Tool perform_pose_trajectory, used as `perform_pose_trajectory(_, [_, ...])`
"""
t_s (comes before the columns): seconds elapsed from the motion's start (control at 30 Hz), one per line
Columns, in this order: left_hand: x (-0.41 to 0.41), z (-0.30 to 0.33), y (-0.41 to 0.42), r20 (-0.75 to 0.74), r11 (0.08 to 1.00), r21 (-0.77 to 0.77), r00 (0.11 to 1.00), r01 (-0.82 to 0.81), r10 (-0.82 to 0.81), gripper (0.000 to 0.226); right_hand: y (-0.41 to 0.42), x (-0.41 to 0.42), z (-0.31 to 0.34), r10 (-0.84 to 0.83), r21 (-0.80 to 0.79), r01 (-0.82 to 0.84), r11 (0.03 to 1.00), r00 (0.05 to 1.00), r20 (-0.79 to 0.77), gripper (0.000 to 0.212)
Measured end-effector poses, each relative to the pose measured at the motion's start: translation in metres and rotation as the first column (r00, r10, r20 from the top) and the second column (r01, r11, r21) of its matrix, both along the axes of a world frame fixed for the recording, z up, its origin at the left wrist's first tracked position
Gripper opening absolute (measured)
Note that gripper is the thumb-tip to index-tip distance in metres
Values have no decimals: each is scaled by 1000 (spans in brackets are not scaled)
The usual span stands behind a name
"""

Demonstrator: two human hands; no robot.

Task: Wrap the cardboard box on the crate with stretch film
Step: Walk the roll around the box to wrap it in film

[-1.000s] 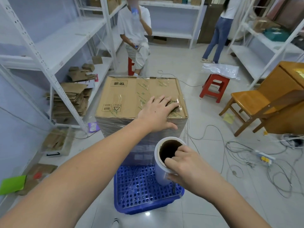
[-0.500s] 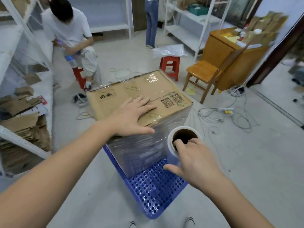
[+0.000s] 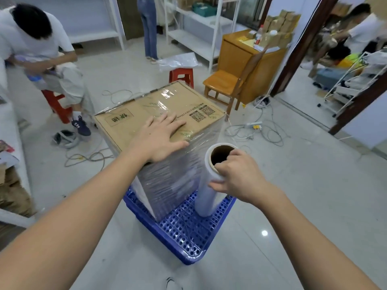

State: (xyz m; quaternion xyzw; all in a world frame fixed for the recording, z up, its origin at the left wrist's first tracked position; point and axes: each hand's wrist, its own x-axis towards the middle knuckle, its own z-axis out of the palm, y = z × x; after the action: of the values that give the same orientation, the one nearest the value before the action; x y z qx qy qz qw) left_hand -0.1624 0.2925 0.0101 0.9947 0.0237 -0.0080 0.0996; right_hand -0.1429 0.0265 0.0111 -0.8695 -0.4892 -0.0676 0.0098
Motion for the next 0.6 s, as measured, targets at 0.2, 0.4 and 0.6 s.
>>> perform_pose_trajectory(0.2, [-2,1,-1,2,1000,-1,1000,5,-5,82,-3,-18,9,208,-143,-216,966,975,-74,44])
perform_pose_trajectory(0.4, [0,1,1,7,1000,-15,1000,-4,4,82,2,-36,6,87,-243,-99,965,995,-57,25])
perform_pose_trajectory(0.6, [-1,2,-1,14,1000,-21,1000,-16,16,80,16,-70,6,-24,-61,22,998,999,-32,32])
